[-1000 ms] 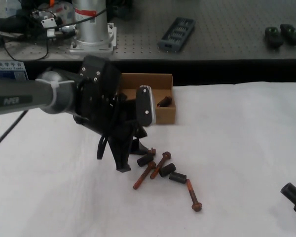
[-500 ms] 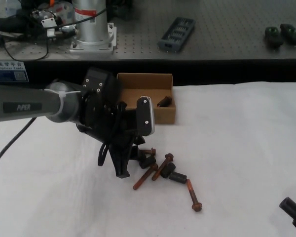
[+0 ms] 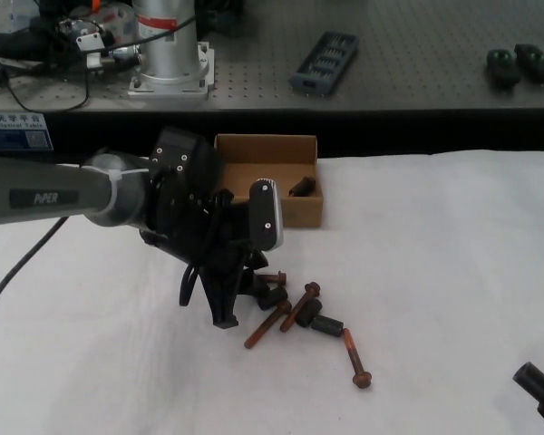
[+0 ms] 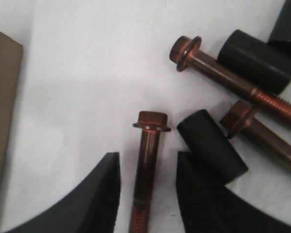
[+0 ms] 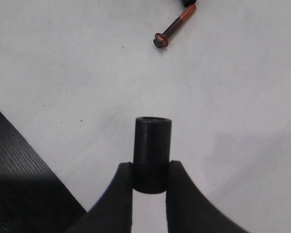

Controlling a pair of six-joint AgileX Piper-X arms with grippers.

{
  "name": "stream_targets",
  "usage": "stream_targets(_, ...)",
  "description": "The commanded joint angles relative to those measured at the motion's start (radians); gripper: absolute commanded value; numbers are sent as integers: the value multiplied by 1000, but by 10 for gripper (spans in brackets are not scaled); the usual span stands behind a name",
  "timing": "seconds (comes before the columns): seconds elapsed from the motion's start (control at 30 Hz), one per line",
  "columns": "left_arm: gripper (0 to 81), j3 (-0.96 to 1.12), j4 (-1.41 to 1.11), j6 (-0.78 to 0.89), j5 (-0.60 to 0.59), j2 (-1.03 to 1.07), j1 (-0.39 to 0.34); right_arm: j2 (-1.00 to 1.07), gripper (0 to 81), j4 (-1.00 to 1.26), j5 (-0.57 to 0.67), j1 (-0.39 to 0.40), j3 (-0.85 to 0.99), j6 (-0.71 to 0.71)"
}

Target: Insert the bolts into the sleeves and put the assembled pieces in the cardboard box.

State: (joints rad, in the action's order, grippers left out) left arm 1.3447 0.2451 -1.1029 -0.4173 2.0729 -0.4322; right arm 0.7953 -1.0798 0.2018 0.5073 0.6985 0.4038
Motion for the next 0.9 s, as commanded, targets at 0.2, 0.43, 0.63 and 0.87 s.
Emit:
stream_targets(0.2,245,5,21,-6,-52,29,-4,-5,28,0,17,-7,1,1)
stream_targets(0.43,245,5,43,-6,-92,29,-4,-5,28,0,17,-7,1,1)
stream_targets(0.63,242,5,54,-6,-83,55,-9,-5,28,0,17,-7,1,1)
stream_targets(0.87,23,5,54,-6,-32,60,-9,-5,28,0,17,-7,1,1)
